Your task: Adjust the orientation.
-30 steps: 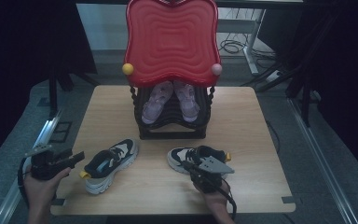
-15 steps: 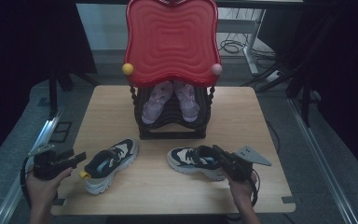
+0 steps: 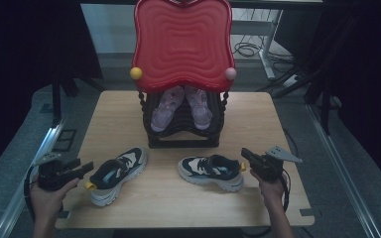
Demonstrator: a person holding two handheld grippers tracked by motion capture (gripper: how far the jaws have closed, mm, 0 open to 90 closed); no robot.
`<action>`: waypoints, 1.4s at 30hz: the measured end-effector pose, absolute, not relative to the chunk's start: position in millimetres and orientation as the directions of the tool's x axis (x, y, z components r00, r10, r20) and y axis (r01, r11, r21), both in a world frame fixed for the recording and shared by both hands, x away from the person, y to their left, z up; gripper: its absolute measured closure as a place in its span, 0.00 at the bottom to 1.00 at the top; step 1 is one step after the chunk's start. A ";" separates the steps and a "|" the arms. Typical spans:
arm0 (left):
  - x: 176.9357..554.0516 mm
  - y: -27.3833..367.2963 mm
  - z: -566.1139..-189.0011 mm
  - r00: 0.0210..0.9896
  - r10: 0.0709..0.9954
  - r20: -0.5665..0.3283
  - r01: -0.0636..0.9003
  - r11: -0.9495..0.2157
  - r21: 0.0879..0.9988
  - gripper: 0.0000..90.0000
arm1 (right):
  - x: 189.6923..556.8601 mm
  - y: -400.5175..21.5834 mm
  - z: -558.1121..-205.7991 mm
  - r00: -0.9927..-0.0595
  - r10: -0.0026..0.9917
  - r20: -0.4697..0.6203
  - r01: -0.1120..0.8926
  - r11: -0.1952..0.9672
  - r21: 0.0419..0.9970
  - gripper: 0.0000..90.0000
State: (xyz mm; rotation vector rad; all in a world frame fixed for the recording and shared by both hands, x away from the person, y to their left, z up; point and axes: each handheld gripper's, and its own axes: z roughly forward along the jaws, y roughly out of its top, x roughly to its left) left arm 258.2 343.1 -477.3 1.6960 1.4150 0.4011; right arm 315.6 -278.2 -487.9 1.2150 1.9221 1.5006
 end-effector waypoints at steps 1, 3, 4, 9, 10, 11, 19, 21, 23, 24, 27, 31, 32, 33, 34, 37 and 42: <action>258.2 343.2 -477.4 0.302 0.913 -0.274 0.634 0.022 0.773 0.43 | 317.5 -279.5 -489.1 -0.540 0.821 0.185 0.385 0.045 0.922 1.00; 258.0 343.5 -477.2 0.302 0.913 -0.273 0.635 0.021 0.772 0.43 | 320.6 -281.9 -490.9 -0.551 0.815 0.179 0.392 0.064 0.918 1.00; 258.0 343.4 -477.3 0.302 0.913 -0.273 0.633 0.022 0.773 0.43 | 321.7 -283.0 -491.8 -0.555 0.812 0.181 0.396 0.067 0.916 1.00; 257.9 343.2 -477.0 0.304 0.913 -0.273 0.634 0.020 0.773 0.43 | 324.0 -285.6 -496.7 -0.568 0.800 0.194 0.413 0.072 0.908 1.00; 257.9 343.1 -477.1 0.304 0.913 -0.273 0.634 0.020 0.773 0.43 | 324.3 -285.2 -498.1 -0.570 0.798 0.198 0.418 0.073 0.905 1.00; 258.0 343.0 -477.2 0.304 0.913 -0.273 0.634 0.020 0.773 0.43 | 324.5 -284.8 -498.7 -0.570 0.797 0.201 0.421 0.073 0.904 1.00; 258.2 343.0 -477.5 0.306 0.912 -0.273 0.635 0.018 0.772 0.43 | 326.4 -280.7 -506.0 -0.587 0.786 0.196 0.430 0.097 0.898 1.00; 258.1 343.2 -477.2 0.307 0.912 -0.274 0.634 0.019 0.773 0.43 | 326.5 -280.0 -507.7 -0.594 0.780 0.195 0.429 0.103 0.897 1.00; 258.0 343.6 -477.2 0.306 0.912 -0.275 0.634 0.020 0.773 0.43 | 326.3 -279.1 -508.5 -0.603 0.774 0.194 0.428 0.109 0.897 1.00; 258.1 343.7 -477.4 0.306 0.912 -0.275 0.634 0.020 0.773 0.43 | 326.2 -278.7 -509.0 -0.606 0.772 0.192 0.428 0.113 0.897 1.00; 258.3 343.6 -477.5 0.306 0.912 -0.275 0.635 0.020 0.772 0.43 | 326.0 -277.8 -510.0 -0.613 0.766 0.191 0.427 0.118 0.896 1.00; 258.5 343.1 -477.8 0.308 0.911 -0.274 0.635 0.018 0.772 0.43 | 324.8 -275.7 -510.6 -0.633 0.752 0.186 0.424 0.136 0.896 1.00; 258.5 343.1 -477.8 0.308 0.911 -0.275 0.636 0.018 0.772 0.43 | 324.5 -275.5 -510.7 -0.638 0.748 0.182 0.419 0.140 0.897 1.00; 258.5 343.1 -477.8 0.308 0.911 -0.275 0.636 0.018 0.772 0.43 | 324.0 -275.2 -510.7 -0.642 0.745 0.181 0.418 0.142 0.897 1.00; 258.5 343.1 -477.8 0.308 0.911 -0.275 0.636 0.018 0.772 0.43 | 323.1 -274.6 -510.6 -0.645 0.742 0.180 0.418 0.146 0.897 1.00; 258.5 343.5 -477.6 0.307 0.911 -0.275 0.635 0.019 0.772 0.43 | 320.2 -274.0 -510.5 -0.648 0.741 0.177 0.415 0.149 0.897 1.00; 258.5 343.6 -477.7 0.308 0.911 -0.276 0.635 0.019 0.772 0.43 | 317.1 -275.1 -510.7 -0.651 0.738 0.179 0.417 0.151 0.896 1.00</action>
